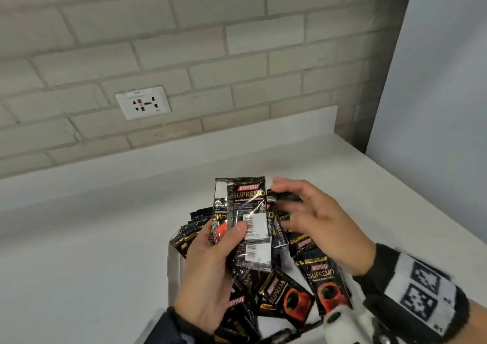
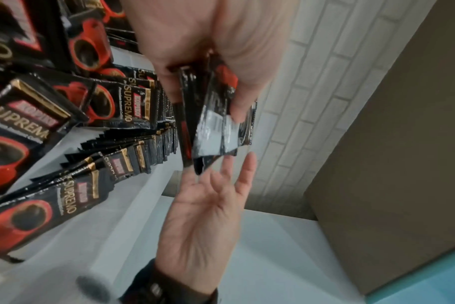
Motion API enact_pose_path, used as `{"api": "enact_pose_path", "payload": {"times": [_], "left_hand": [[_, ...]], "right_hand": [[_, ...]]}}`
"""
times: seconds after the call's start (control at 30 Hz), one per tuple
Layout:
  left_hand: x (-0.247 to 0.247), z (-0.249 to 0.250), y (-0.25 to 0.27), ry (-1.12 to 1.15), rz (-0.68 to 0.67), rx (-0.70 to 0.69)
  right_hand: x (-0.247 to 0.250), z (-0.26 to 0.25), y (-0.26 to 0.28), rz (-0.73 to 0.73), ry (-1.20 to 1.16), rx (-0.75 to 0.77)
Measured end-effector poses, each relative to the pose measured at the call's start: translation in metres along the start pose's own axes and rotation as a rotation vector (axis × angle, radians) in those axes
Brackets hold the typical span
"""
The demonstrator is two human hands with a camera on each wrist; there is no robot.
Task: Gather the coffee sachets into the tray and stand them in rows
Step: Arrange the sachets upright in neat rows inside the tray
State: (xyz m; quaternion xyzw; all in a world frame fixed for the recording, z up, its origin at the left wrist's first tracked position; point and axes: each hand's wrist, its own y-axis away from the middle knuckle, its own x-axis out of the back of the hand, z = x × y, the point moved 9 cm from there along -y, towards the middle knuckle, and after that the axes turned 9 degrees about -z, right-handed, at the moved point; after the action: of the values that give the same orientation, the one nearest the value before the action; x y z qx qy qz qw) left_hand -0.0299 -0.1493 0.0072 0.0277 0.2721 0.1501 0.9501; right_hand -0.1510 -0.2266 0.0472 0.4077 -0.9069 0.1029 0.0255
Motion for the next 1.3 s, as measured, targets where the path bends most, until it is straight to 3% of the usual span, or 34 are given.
{"api": "enact_pose_path", "payload": {"times": [0.1,0.3,0.43,0.53,0.7,0.9,1.1,1.3], "left_hand": [[-0.008,-0.002,0.005,0.002,0.033,-0.044],[-0.025,-0.020,0.010,0.044,-0.006,-0.020],[-0.031,-0.028,0.010,0.150,-0.085,0.067],[-0.025,-0.031,0.009,0.123,-0.051,0.097],[-0.012,-0.031,0.006,0.068,0.050,-0.010],[-0.008,-0.031,0.004,0.006,0.131,-0.108],[-0.009,-0.027,0.005,-0.004,0.166,-0.148],[-0.003,-0.028,0.004,0.065,0.227,-0.182]], "right_hand": [[-0.006,0.008,0.016,0.028,-0.200,-0.103],[0.001,0.025,0.026,0.210,-0.068,-0.132],[0.004,0.032,0.029,0.179,-0.125,-0.142],[-0.002,0.034,0.028,0.118,-0.167,-0.150],[-0.010,0.043,0.022,0.147,-0.265,-0.173],[-0.012,0.039,0.018,0.203,-0.138,-0.147],[-0.005,0.046,0.019,0.362,-0.283,-0.122],[-0.014,0.061,0.022,0.386,-0.692,-0.178]]}}
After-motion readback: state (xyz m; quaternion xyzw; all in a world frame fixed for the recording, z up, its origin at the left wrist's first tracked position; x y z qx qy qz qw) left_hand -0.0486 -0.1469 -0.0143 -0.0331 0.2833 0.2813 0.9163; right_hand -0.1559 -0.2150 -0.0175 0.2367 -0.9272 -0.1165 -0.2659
